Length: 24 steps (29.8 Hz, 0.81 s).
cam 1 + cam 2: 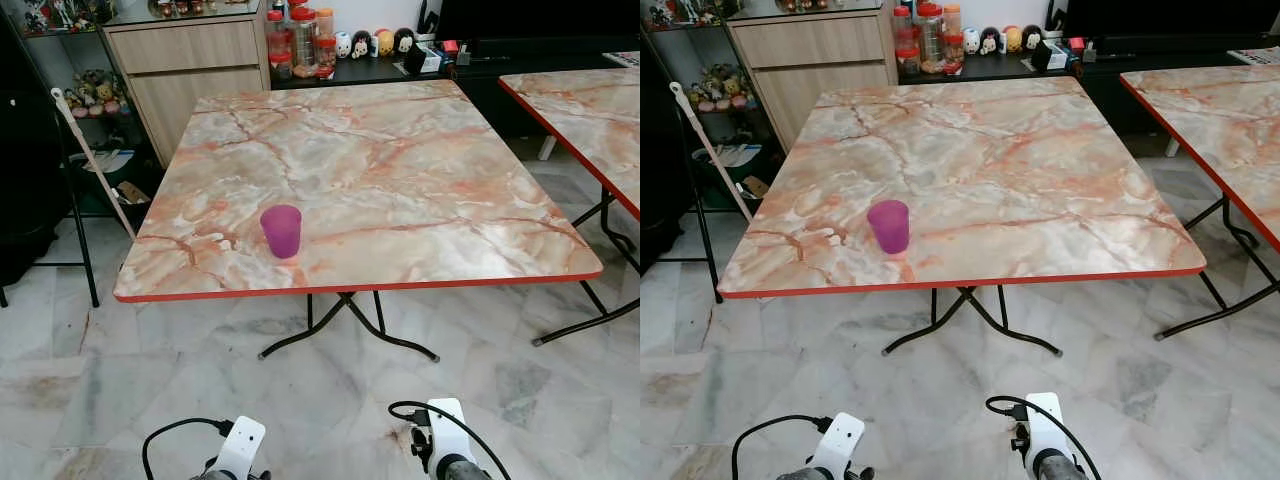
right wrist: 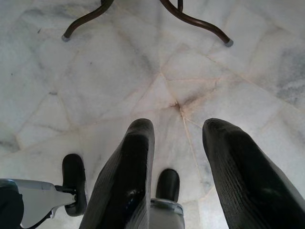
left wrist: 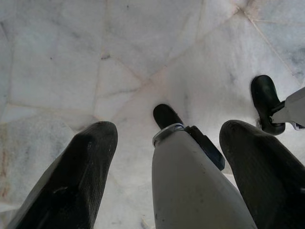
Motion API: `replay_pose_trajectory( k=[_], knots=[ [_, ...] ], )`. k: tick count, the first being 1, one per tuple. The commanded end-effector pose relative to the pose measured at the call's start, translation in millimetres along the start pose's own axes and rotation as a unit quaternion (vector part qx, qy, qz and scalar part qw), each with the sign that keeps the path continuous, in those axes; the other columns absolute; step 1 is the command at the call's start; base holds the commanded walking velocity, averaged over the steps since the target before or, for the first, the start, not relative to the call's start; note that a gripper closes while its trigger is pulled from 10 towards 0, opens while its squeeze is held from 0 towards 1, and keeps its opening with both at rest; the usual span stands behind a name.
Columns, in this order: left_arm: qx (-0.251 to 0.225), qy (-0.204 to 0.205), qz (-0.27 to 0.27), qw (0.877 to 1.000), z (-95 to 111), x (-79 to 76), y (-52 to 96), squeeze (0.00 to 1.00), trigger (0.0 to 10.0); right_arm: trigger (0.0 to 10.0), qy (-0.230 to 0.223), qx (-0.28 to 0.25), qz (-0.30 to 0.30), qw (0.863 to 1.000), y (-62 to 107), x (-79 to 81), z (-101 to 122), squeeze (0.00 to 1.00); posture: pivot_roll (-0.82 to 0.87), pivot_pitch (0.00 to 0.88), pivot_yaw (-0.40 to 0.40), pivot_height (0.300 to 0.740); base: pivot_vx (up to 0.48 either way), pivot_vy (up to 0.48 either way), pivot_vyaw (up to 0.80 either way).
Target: Setting the table
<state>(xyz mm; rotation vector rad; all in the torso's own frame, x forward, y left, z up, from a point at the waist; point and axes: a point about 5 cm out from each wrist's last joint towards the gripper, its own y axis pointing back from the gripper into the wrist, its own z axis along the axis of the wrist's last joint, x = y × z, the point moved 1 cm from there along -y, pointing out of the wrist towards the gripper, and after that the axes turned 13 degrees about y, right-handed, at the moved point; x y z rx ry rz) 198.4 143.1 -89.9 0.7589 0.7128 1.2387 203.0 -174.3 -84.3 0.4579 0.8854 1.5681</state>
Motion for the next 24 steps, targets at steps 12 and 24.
replay_pose_trajectory(
  k=[12, 24],
  knots=[
    [0.004, -0.003, 0.007, 1.000, 1.4, 9.4, 1.1, 0.00, 10.0, 10.0, -0.017, -0.006, 0.003, 1.000, -1.0, 11.1, 4.7, 0.00, -0.02, 0.000, 0.077, 0.740, 0.000, 0.334, 0.00],
    [0.001, -0.009, 0.012, 1.000, 2.6, 12.6, 1.6, 0.00, 10.0, 10.0, -0.022, -0.003, 0.001, 1.000, -0.4, 12.4, 2.6, 0.00, 0.00, 0.000, 0.084, 0.740, 0.000, 0.237, 0.00]
  ],
)
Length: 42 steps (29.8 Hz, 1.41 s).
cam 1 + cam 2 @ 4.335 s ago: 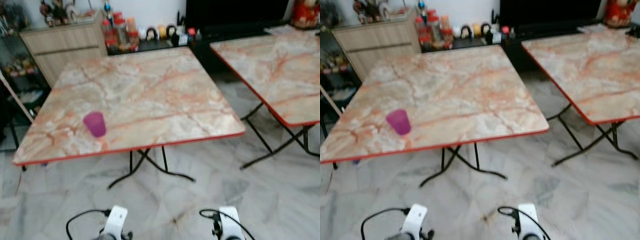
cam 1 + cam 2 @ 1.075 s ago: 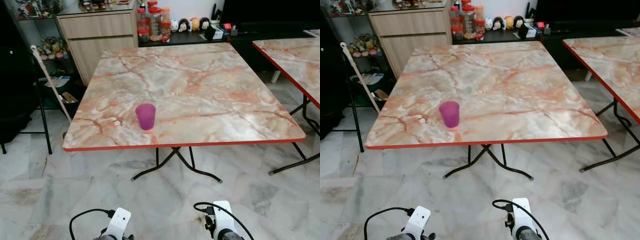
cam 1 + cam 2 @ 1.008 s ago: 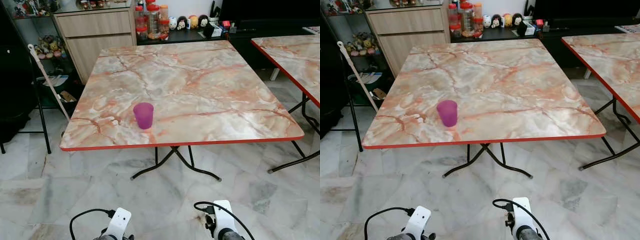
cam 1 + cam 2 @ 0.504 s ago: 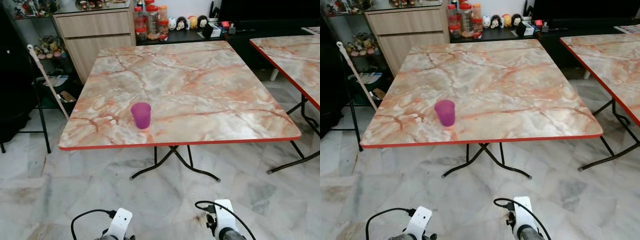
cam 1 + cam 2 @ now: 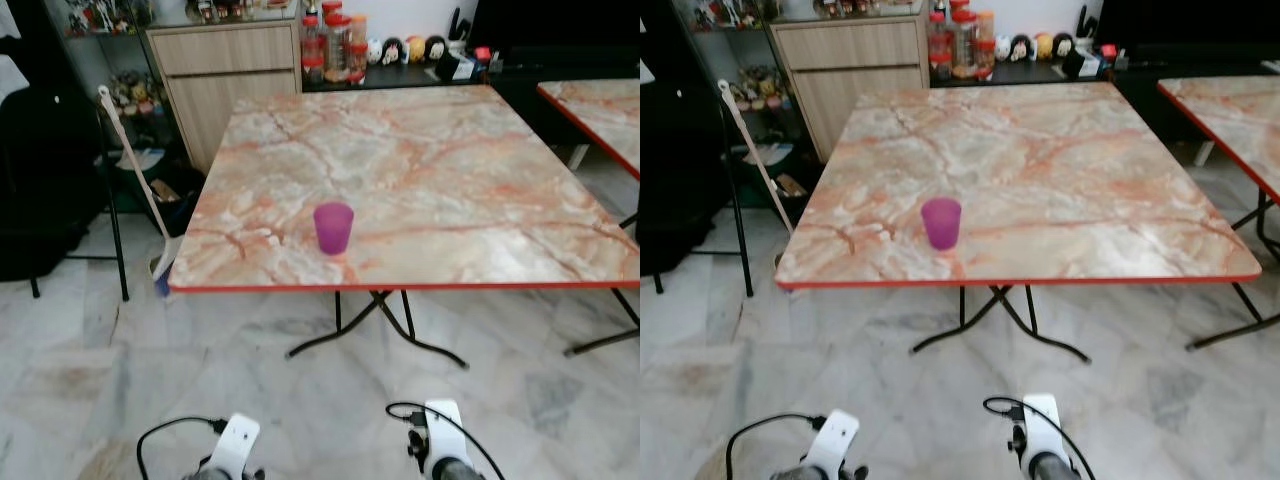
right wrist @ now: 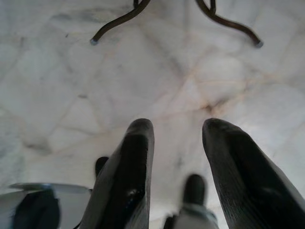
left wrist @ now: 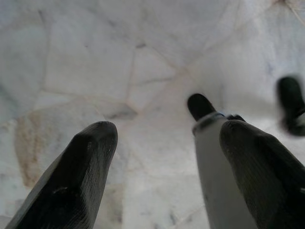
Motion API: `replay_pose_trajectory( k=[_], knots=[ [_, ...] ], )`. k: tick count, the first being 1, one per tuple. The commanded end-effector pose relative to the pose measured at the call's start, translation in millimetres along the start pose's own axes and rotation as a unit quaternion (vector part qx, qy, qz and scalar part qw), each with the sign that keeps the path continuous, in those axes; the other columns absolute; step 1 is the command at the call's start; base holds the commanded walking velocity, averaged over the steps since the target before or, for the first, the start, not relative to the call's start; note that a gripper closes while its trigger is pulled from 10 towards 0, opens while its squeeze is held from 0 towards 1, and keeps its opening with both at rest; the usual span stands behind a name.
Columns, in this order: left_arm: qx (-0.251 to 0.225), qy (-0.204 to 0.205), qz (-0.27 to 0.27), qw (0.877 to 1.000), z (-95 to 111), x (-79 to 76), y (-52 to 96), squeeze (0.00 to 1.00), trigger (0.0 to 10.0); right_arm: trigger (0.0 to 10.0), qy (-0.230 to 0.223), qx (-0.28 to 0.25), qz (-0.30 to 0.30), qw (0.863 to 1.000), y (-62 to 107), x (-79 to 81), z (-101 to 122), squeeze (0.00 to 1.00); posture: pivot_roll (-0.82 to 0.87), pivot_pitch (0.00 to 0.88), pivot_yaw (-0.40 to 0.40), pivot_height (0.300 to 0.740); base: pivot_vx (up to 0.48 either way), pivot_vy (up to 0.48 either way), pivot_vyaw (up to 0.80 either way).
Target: Setting the table
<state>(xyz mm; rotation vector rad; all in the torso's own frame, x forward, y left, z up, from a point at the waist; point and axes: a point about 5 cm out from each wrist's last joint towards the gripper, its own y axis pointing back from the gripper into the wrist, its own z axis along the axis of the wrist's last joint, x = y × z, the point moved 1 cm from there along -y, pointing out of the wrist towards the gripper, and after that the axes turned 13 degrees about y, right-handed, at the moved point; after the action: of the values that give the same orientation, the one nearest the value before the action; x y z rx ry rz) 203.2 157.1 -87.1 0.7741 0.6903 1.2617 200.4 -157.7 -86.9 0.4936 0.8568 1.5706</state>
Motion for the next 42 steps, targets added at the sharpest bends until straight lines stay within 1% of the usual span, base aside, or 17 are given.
replay_pose_trajectory(
  k=[1, 8, 11, 16, 25, 38, 40, 42],
  knots=[
    [0.004, -0.003, -0.002, 1.000, -1.3, -1.8, -0.2, 0.00, 10.0, 10.0, -0.004, -0.003, -0.008, 1.000, -0.3, -4.4, 1.7, 0.00, 0.00, 0.000, 0.084, 0.740, 0.000, 0.000, 0.00],
    [0.000, -0.006, 0.005, 1.000, -0.4, 0.2, 0.0, 0.00, 10.0, 10.0, -0.010, -0.012, -0.009, 1.000, -1.6, -4.5, 7.6, 0.00, 0.00, 0.000, 0.085, 0.740, 0.000, 0.000, 0.00],
    [-0.007, 0.003, 0.016, 1.000, 0.9, 3.9, 0.4, 0.00, 10.0, 10.0, -0.009, -0.014, -0.008, 1.000, -1.8, -4.1, 8.7, 0.00, 0.00, 0.000, 0.085, 0.740, 0.000, 0.000, 0.00],
    [-0.011, 0.005, 0.015, 1.000, 2.3, 4.5, 0.5, 0.00, 10.0, 10.0, -0.007, -0.014, -0.004, 1.000, -1.9, -1.9, 9.1, 0.00, 0.01, 0.000, 0.086, 0.740, 0.000, 0.000, 0.00],
    [-0.014, -0.011, 0.012, 1.000, 2.7, 4.0, 0.6, 0.00, 10.0, 10.0, -0.006, -0.012, -0.003, 1.000, -1.5, 0.1, 7.4, 0.00, 0.01, 0.000, 0.094, 0.740, 0.000, 0.000, 0.00],
    [-0.012, -0.011, 0.012, 1.000, 0.5, 4.1, 0.9, 0.00, 10.0, 10.0, -0.004, -0.009, -0.001, 1.000, -1.0, 1.3, 5.2, 0.00, 0.02, 0.000, 0.096, 0.740, 0.347, 0.000, 0.00],
    [-0.014, -0.006, 0.014, 1.000, 0.8, 4.7, 1.0, 0.00, 10.0, 10.0, -0.002, -0.009, -0.001, 1.000, -1.0, 1.3, 5.2, 0.00, 0.02, 0.000, 0.095, 0.740, 0.375, 0.000, 0.00],
    [-0.022, 0.016, 0.020, 0.999, 3.1, 7.1, 1.2, 0.00, 10.0, 10.0, 0.000, -0.009, -0.001, 1.000, -1.1, 1.0, 5.2, 0.00, 0.02, 0.000, 0.092, 0.740, 0.369, 0.000, 0.00]
  ],
)
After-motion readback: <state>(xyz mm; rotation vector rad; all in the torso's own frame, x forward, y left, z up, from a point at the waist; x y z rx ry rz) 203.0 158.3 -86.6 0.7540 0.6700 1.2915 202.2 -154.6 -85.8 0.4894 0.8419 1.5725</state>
